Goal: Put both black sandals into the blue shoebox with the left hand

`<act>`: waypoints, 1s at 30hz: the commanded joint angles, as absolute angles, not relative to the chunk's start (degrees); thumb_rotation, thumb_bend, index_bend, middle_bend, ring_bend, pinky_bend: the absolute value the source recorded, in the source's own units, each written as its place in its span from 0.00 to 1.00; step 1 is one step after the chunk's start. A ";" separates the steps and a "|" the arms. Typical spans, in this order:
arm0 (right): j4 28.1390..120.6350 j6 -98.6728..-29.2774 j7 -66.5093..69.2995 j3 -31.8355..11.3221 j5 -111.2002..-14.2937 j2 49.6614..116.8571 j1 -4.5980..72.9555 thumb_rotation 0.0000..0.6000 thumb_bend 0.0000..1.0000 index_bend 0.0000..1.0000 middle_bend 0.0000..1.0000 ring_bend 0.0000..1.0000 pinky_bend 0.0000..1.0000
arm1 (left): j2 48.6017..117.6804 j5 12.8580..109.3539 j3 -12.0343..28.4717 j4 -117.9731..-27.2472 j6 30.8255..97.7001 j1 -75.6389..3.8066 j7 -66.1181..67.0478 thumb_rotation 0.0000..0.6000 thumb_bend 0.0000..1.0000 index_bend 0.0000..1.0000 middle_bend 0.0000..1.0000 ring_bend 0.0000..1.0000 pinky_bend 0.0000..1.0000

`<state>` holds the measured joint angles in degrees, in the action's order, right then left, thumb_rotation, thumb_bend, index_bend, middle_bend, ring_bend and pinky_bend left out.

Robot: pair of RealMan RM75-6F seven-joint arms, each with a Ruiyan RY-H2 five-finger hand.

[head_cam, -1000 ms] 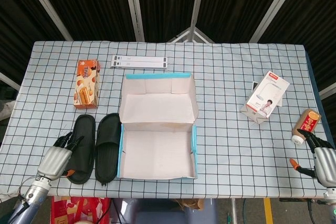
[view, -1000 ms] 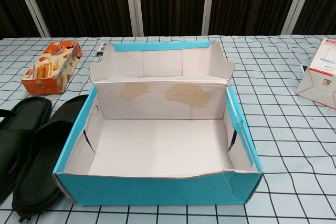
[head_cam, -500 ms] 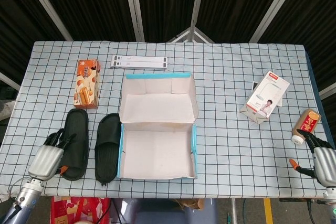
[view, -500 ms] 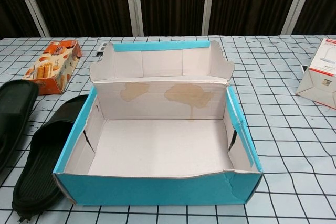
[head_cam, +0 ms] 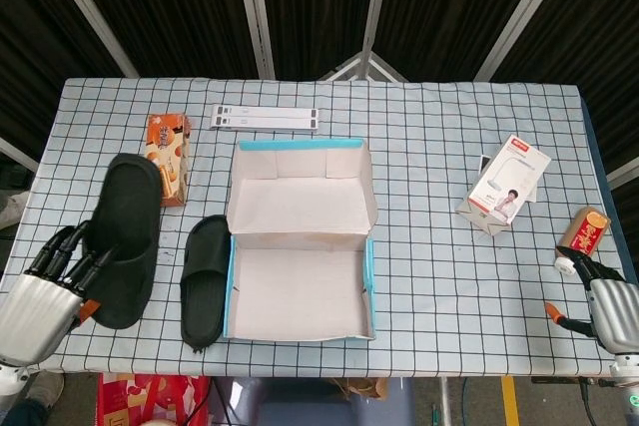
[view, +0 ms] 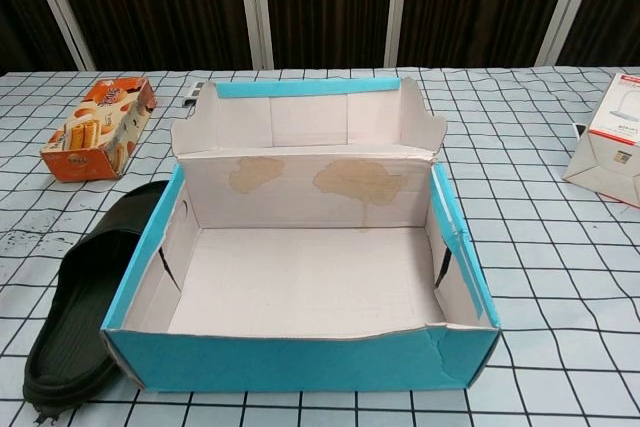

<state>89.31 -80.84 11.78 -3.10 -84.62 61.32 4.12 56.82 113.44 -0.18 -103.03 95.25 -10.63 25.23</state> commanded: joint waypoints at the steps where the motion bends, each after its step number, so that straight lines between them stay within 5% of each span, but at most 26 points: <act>1: 89.02 -80.70 12.23 -3.18 -84.31 61.27 4.13 1.00 0.23 0.18 0.24 0.29 0.31 | 54.74 116.86 4.17 -107.42 88.13 -17.65 27.98 1.00 0.34 0.15 0.39 0.06 0.19; 17: 89.12 -78.13 12.67 -3.21 -82.12 60.86 4.57 1.00 0.23 0.18 0.24 0.29 0.31 | 56.18 125.38 12.99 -110.90 49.94 -45.43 40.91 1.00 0.34 0.16 0.37 0.07 0.26; 30: 88.75 -76.66 14.39 -3.53 -80.28 60.32 4.57 1.00 0.23 0.18 0.24 0.29 0.31 | 63.81 126.35 10.82 -101.71 45.72 -54.01 38.22 1.00 0.34 0.16 0.38 0.07 0.27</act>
